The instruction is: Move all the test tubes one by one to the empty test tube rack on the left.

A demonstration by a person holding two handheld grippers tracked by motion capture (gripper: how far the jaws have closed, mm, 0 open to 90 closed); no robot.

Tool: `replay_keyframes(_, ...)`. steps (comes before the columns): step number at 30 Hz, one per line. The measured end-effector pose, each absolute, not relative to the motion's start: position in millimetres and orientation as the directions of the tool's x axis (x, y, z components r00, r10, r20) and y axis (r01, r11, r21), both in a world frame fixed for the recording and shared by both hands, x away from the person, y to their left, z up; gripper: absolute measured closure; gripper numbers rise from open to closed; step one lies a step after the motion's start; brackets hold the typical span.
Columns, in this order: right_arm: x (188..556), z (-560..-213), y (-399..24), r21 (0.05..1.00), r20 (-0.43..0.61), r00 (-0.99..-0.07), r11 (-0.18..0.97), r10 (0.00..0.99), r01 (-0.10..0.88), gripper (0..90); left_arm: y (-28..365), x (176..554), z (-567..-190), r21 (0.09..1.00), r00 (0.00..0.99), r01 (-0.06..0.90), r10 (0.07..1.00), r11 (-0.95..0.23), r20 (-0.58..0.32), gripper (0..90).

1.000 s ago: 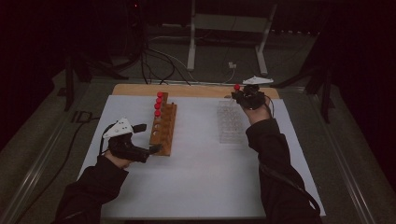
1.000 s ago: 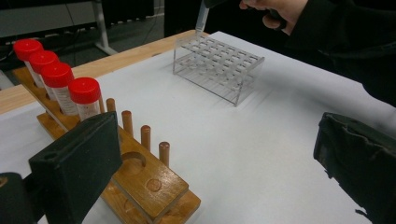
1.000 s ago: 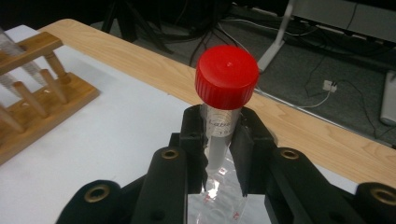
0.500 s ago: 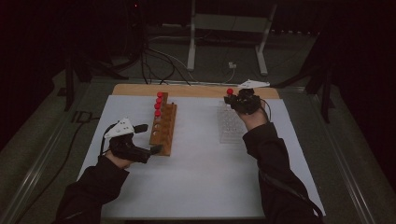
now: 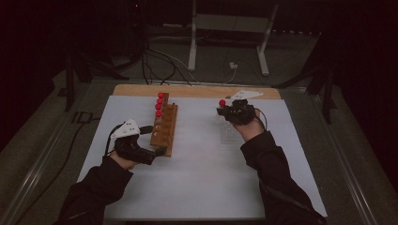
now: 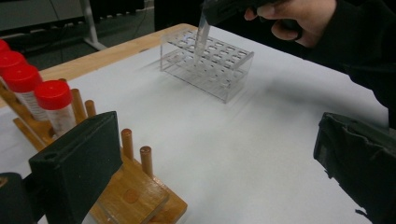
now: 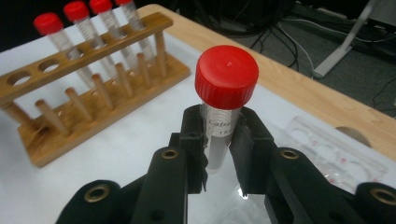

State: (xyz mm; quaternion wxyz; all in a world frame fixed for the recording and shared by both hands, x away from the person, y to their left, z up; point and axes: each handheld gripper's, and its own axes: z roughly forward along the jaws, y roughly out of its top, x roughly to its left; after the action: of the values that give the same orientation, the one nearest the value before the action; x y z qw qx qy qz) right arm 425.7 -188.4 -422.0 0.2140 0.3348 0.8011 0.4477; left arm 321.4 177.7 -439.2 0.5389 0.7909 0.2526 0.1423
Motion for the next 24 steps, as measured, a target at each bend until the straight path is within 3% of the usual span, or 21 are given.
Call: replay_keyframes(24,368,-434,-144,0.836,-0.061,-0.822,0.479,0.566,0.268,75.3,143,329,-433,0.927,0.870,0.223,0.490,-0.301,-0.051,2.0)
